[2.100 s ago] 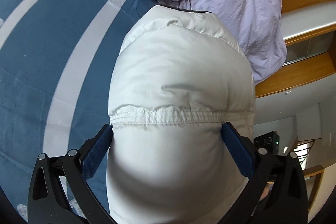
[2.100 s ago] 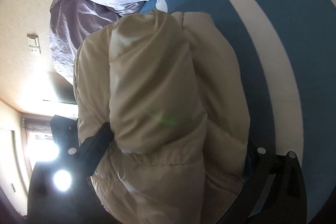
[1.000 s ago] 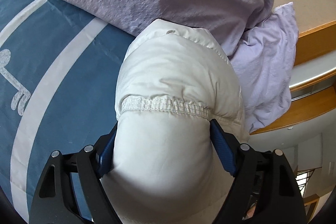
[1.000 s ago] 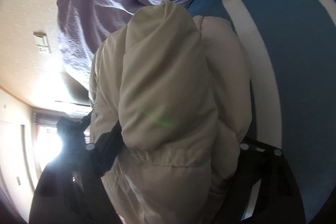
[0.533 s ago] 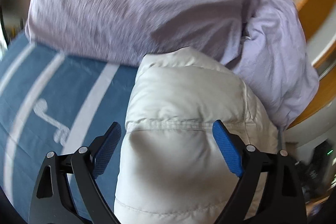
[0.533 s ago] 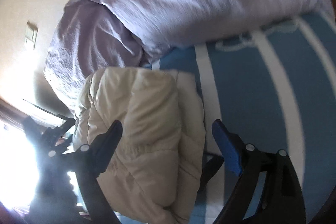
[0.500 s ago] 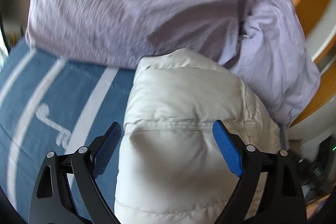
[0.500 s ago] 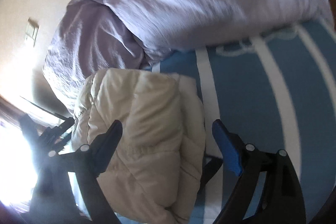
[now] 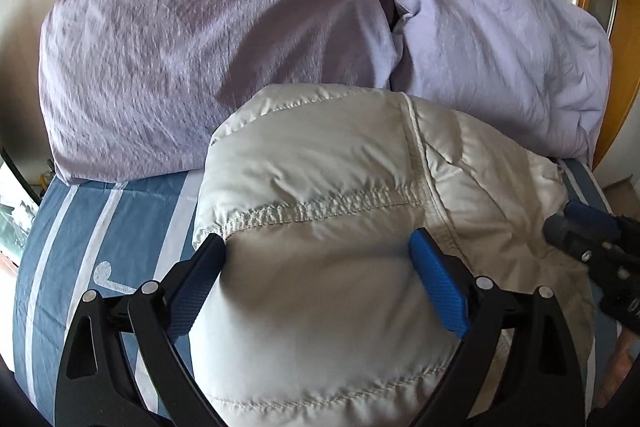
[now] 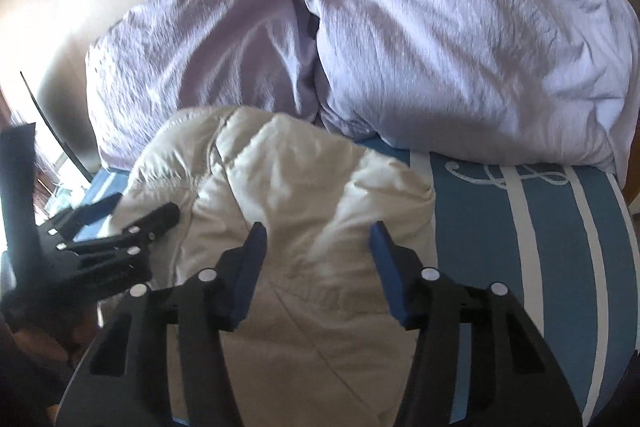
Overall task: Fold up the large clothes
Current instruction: 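Open the left gripper and release the folded jacket on the bed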
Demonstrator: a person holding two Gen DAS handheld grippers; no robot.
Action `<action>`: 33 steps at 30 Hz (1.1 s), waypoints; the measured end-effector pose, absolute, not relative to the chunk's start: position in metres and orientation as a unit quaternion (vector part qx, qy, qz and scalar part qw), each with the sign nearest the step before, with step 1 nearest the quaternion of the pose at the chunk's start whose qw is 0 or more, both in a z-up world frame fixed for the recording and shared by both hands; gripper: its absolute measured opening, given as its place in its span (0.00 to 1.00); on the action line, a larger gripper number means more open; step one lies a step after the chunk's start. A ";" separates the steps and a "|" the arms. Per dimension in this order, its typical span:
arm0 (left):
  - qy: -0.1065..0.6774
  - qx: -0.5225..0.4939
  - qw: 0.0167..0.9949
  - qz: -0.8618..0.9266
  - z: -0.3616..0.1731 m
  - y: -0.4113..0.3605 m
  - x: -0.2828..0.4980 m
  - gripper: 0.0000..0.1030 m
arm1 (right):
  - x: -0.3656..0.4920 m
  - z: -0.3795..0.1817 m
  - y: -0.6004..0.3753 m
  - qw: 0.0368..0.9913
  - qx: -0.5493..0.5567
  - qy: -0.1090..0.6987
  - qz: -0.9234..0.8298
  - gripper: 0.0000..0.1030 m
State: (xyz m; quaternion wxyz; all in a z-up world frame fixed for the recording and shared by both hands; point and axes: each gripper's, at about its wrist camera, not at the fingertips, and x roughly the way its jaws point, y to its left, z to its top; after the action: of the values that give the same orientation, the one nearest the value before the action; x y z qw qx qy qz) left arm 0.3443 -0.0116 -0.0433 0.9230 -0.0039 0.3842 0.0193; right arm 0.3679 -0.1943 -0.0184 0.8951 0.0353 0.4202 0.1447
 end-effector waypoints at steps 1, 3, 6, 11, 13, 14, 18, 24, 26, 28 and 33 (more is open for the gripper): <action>0.384 -0.003 0.923 0.018 -0.044 -0.011 0.344 0.91 | 0.368 -0.023 -0.193 0.896 0.029 0.421 0.140 0.52; 0.384 0.002 0.923 0.015 -0.046 -0.012 0.345 0.91 | 0.365 -0.032 -0.191 0.895 0.018 0.426 0.133 0.52; 0.381 0.012 0.924 0.014 -0.048 -0.015 0.343 0.91 | 0.363 -0.047 -0.192 0.892 0.025 0.434 0.126 0.52; 0.375 0.026 0.927 0.012 -0.048 -0.021 0.339 0.92 | 0.359 -0.066 -0.198 0.890 0.063 0.439 0.108 0.52; 0.370 0.030 0.928 0.013 -0.047 -0.022 0.335 0.93 | 0.355 -0.071 -0.199 0.890 0.069 0.438 0.103 0.52; 0.368 0.029 0.929 0.014 -0.046 -0.022 0.333 0.93 | 0.353 -0.073 -0.199 0.891 0.068 0.437 0.101 0.52; 0.368 0.009 0.930 0.018 -0.040 -0.018 0.321 0.93 | 0.355 -0.068 -0.203 0.884 0.065 0.450 0.110 0.53; 0.357 -0.018 0.934 0.017 -0.027 -0.007 0.286 0.93 | 0.329 -0.039 -0.212 0.891 0.067 0.438 0.100 0.83; 0.354 -0.027 0.935 0.020 -0.022 -0.002 0.271 0.93 | 0.316 -0.030 -0.212 0.895 0.066 0.429 0.103 0.86; 0.353 -0.036 0.935 0.020 -0.018 0.001 0.260 0.93 | 0.304 -0.022 -0.210 0.898 0.061 0.425 0.101 0.93; 0.347 -0.053 0.936 0.019 -0.010 0.007 0.226 0.96 | 0.264 0.002 -0.198 0.909 0.028 0.409 0.081 0.98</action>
State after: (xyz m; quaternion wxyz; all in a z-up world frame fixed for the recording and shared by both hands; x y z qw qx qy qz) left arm 0.2259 0.0073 -0.0098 0.9360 -0.0534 0.3473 0.0187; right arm 0.2642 -0.1984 0.0024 0.9086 0.0276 0.4088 0.0813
